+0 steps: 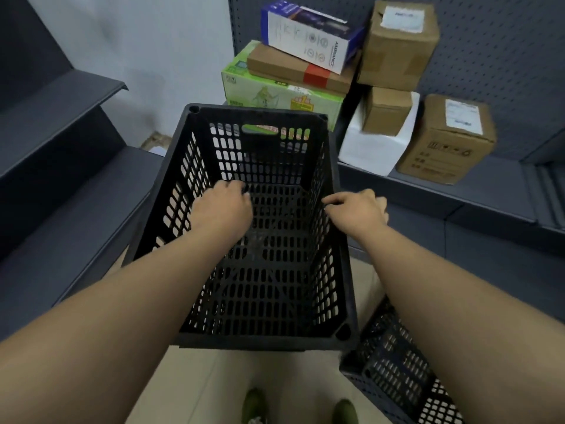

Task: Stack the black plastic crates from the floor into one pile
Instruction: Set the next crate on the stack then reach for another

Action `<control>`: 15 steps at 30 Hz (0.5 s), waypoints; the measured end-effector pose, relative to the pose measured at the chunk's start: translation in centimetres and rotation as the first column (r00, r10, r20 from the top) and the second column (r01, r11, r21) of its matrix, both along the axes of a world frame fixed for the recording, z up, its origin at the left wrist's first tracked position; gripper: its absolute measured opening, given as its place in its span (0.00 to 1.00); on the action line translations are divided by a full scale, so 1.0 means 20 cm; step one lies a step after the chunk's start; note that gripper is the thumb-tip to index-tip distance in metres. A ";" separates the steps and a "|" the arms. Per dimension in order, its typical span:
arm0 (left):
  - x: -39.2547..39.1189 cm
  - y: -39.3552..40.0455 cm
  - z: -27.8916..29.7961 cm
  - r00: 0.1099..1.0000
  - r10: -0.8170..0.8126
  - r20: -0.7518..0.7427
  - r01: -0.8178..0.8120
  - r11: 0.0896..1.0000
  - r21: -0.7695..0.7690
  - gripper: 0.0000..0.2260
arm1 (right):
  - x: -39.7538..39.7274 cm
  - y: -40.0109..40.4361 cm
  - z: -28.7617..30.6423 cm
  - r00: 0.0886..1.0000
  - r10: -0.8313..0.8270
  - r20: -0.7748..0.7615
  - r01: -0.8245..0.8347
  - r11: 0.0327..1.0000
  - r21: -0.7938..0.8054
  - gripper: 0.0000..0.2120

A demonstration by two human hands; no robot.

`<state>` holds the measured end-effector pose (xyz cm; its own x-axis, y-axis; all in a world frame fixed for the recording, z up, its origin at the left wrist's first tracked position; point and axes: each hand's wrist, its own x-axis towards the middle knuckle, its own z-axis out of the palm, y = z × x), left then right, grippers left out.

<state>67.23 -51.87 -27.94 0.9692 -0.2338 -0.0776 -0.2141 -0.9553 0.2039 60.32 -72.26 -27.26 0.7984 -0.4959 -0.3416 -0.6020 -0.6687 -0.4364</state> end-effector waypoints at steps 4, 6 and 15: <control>-0.09 -0.13 0.06 0.999 -0.029 0.020 0.029 1.000 -0.003 0.20 | -0.07 0.00 0.10 0.979 0.105 0.173 -0.033 0.927 -0.373 0.17; -0.14 -0.21 0.10 0.998 -0.048 0.036 0.048 0.999 -0.011 0.20 | -0.13 -0.01 0.14 0.954 0.162 0.253 -0.042 0.906 -0.422 0.18; -0.50 -0.82 0.26 0.980 -0.129 0.150 0.144 0.985 -0.093 0.19 | -0.66 -0.57 0.31 0.928 0.045 0.370 0.104 0.921 -0.374 0.20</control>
